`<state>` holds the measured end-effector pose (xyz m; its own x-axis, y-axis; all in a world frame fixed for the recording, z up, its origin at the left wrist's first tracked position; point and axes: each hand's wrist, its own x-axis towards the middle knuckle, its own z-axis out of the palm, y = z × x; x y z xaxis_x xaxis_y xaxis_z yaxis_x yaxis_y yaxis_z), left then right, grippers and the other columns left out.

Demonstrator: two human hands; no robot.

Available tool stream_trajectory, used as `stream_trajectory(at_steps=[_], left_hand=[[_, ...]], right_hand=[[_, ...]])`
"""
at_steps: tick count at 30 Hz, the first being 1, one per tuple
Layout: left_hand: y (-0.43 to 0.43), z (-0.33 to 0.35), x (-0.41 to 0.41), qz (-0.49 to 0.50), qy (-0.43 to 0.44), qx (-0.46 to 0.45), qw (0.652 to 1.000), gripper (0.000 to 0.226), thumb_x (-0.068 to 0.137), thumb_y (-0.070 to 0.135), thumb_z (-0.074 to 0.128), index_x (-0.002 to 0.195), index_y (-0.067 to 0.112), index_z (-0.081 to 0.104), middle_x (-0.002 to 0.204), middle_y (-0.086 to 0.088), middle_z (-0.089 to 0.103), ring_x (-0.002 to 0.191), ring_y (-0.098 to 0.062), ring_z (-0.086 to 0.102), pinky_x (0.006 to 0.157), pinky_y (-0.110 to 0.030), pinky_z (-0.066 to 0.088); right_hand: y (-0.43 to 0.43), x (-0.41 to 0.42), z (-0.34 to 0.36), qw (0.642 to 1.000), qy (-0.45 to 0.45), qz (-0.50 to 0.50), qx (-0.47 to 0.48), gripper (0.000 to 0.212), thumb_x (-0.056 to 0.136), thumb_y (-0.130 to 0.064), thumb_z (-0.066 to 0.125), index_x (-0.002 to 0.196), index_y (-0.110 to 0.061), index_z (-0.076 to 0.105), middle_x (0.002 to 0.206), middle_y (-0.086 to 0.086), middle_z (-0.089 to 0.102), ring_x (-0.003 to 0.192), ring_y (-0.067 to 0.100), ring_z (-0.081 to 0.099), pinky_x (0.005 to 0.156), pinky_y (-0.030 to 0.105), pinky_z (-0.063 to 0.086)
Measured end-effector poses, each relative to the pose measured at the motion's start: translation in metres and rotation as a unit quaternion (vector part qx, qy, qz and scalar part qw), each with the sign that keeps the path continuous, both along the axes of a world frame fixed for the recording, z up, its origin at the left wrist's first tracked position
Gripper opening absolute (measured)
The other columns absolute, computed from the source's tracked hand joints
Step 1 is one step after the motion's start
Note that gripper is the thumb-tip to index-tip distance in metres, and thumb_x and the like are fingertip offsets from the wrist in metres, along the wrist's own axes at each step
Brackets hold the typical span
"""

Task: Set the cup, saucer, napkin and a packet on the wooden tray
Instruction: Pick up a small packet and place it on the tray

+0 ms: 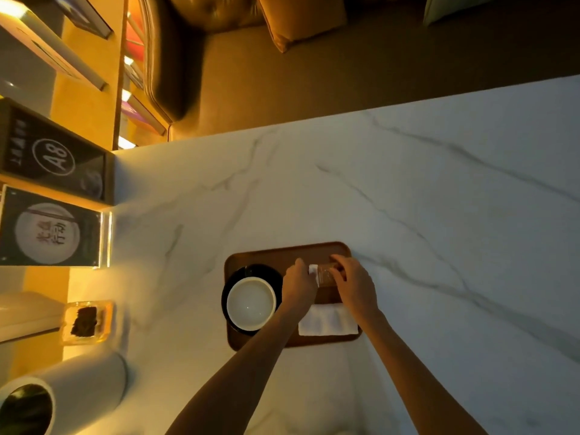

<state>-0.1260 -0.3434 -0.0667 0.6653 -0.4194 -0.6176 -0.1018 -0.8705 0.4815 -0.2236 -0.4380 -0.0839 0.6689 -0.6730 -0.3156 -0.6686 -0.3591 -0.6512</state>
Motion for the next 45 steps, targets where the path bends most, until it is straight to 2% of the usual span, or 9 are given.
stream_trajectory(at_steps=[5, 12, 18, 21, 25, 29, 32, 36, 45], left_hand=[[0.005, 0.012, -0.009, -0.131, -0.125, 0.042, 0.983, 0.025, 0.092, 0.023, 0.059, 0.111, 0.013, 0.045, 0.112, -0.007, 0.053, 0.093, -0.026, 0.063, 0.065, -0.033, 0.051], [0.01, 0.008, -0.012, -0.259, -0.14, 0.033, 0.955, 0.059, 0.085, 0.009, 0.067, 0.133, 0.015, 0.034, 0.138, -0.009, 0.036, 0.112, -0.028, 0.054, 0.069, -0.033, 0.052], [0.013, 0.007, -0.011, -0.253, -0.144, 0.017, 0.956, 0.069, 0.081, -0.003, 0.067, 0.137, 0.016, 0.031, 0.137, -0.012, 0.035, 0.113, -0.029, 0.053, 0.07, -0.032, 0.054], [0.019, 0.007, -0.014, -0.229, -0.163, 0.014, 0.96, 0.074, 0.079, 0.002, 0.07, 0.139, 0.015, 0.029, 0.138, -0.015, 0.035, 0.113, -0.029, 0.052, 0.07, -0.029, 0.055], [0.042, 0.007, -0.03, -0.235, -0.187, -0.009, 0.954, 0.058, 0.084, 0.015, 0.068, 0.135, 0.014, 0.041, 0.14, -0.012, 0.04, 0.123, -0.025, 0.046, 0.093, -0.031, 0.051], [0.075, 0.011, -0.063, -0.23, -0.136, -0.017, 0.963, 0.051, 0.097, 0.026, 0.051, 0.144, 0.02, 0.032, 0.154, -0.009, 0.028, 0.141, -0.027, 0.032, 0.11, -0.041, 0.04], [0.094, 0.008, -0.082, -0.27, -0.104, 0.017, 0.957, 0.067, 0.097, 0.029, 0.05, 0.152, 0.024, 0.012, 0.163, -0.006, 0.004, 0.15, -0.03, 0.005, 0.119, -0.048, 0.019], [0.104, 0.005, -0.087, -0.304, -0.111, 0.032, 0.946, 0.073, 0.098, 0.033, 0.048, 0.154, 0.023, 0.002, 0.164, -0.005, -0.005, 0.151, -0.028, -0.005, 0.115, -0.043, -0.001], [0.108, 0.004, -0.082, -0.338, -0.107, 0.053, 0.934, 0.078, 0.096, 0.021, 0.052, 0.153, 0.024, -0.002, 0.164, -0.005, -0.008, 0.15, -0.031, -0.008, 0.12, -0.048, 0.01]], right_hand=[[0.0, -0.013, -0.004, 0.998, -0.036, 0.047, 0.005, 0.047, 0.092, -0.029, 0.058, 0.137, -0.022, 0.045, 0.133, -0.001, 0.054, 0.111, 0.011, 0.056, 0.09, 0.023, 0.05], [0.001, -0.017, -0.011, 0.991, 0.034, 0.127, -0.037, 0.06, 0.086, -0.02, 0.066, 0.141, -0.019, 0.041, 0.147, 0.005, 0.04, 0.129, 0.022, 0.043, 0.102, 0.027, 0.04], [-0.001, -0.013, -0.006, 0.99, 0.041, 0.131, -0.035, 0.058, 0.086, -0.019, 0.066, 0.139, -0.018, 0.043, 0.147, 0.007, 0.04, 0.129, 0.023, 0.043, 0.103, 0.032, 0.042], [0.0, -0.019, -0.003, 0.995, -0.01, 0.104, -0.007, 0.051, 0.089, -0.016, 0.062, 0.137, -0.019, 0.045, 0.142, 0.005, 0.045, 0.127, 0.02, 0.046, 0.103, 0.034, 0.045], [0.009, -0.043, 0.0, 0.998, -0.055, -0.006, -0.028, 0.027, 0.092, -0.017, 0.057, 0.119, -0.019, 0.057, 0.118, 0.004, 0.062, 0.111, 0.019, 0.057, 0.094, 0.03, 0.049], [0.026, -0.082, -0.021, 0.998, -0.015, -0.029, 0.055, 0.053, 0.087, -0.041, 0.062, 0.134, -0.025, 0.042, 0.128, 0.001, 0.055, 0.116, 0.016, 0.055, 0.09, 0.036, 0.056], [0.038, -0.096, -0.023, 0.997, -0.004, -0.042, 0.067, 0.061, 0.085, -0.032, 0.066, 0.138, -0.019, 0.038, 0.134, 0.008, 0.049, 0.122, 0.024, 0.051, 0.093, 0.043, 0.054], [0.038, -0.092, -0.018, 0.996, 0.003, -0.048, 0.077, 0.06, 0.087, -0.029, 0.065, 0.139, -0.019, 0.037, 0.136, 0.009, 0.047, 0.123, 0.026, 0.05, 0.096, 0.046, 0.052], [0.032, -0.09, -0.009, 0.995, 0.021, -0.022, 0.091, 0.061, 0.087, -0.033, 0.063, 0.139, -0.017, 0.036, 0.135, 0.01, 0.046, 0.121, 0.025, 0.051, 0.091, 0.03, 0.049]])
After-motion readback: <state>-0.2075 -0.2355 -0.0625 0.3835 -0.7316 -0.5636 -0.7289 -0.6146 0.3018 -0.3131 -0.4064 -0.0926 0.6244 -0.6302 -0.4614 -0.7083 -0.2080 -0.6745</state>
